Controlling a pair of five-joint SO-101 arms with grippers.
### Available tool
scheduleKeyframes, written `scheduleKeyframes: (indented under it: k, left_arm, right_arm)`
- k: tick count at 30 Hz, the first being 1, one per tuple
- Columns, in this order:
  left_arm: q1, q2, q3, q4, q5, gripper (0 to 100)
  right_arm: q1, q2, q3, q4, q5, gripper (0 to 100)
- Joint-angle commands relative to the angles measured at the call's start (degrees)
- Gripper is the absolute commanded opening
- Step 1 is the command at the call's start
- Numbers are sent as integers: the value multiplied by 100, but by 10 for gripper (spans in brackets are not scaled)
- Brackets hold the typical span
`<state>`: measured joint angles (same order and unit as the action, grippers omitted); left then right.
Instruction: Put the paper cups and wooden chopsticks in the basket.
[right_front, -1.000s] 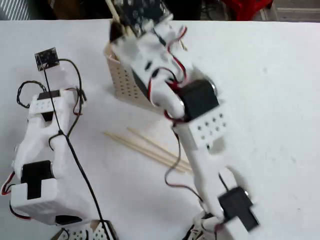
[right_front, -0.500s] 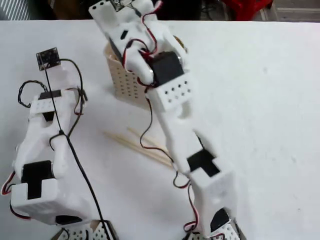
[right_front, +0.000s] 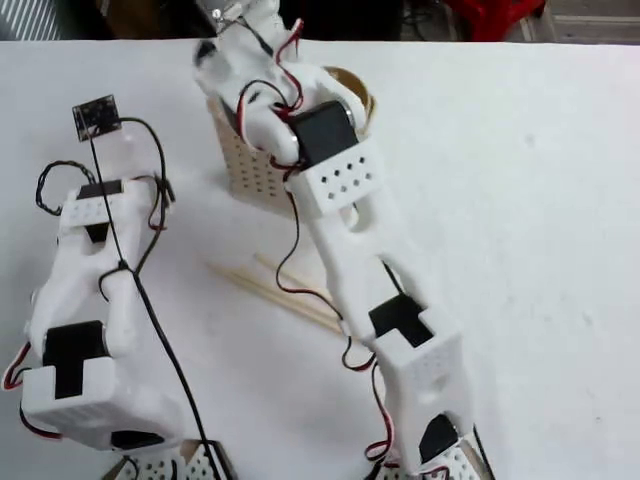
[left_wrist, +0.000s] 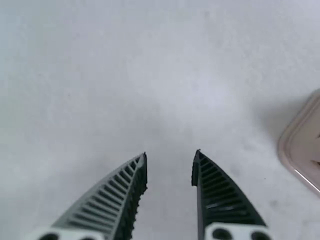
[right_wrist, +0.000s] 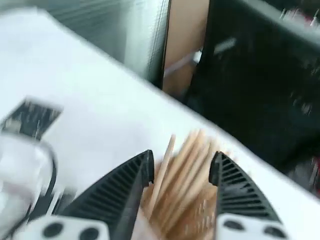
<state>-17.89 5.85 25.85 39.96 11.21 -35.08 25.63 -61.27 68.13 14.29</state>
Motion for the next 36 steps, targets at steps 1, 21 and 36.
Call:
scheduleKeyframes:
  k: [1, 21, 36]
  left_arm:
    - [-22, -154, -26, -176, -79, 165]
    - [-48, -154, -44, -185, -79, 165]
    - [-48, -154, -44, -185, -79, 165]
  right_arm:
    - [92, -857, -211, 2404, -9, 193]
    - [-154, -2299, 6426, 954, 1310, 190]
    - [-57, -2141, 9011, -1807, 1978, 194]
